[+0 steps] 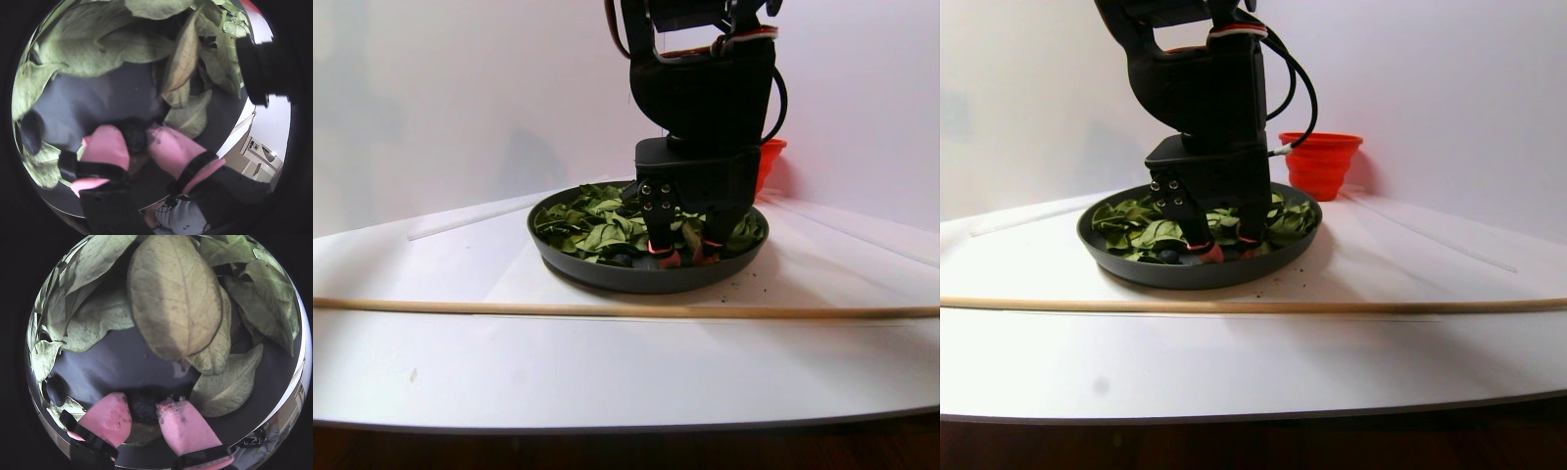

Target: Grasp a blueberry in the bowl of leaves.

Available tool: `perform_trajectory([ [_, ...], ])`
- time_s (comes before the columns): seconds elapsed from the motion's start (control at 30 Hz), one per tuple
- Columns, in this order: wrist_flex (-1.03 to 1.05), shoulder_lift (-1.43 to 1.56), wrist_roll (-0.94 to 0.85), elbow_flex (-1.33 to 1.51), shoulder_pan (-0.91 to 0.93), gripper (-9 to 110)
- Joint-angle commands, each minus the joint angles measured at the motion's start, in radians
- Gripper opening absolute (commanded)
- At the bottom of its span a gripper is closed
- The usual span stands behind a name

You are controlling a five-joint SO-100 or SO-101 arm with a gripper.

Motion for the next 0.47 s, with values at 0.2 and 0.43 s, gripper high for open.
perform_trajectory([
  [0.2,-0.011,0.066,-0.015,-0.015,0.017,9],
  [0.43,0.014,0.161,-0.023,-0.009,0.012,8],
])
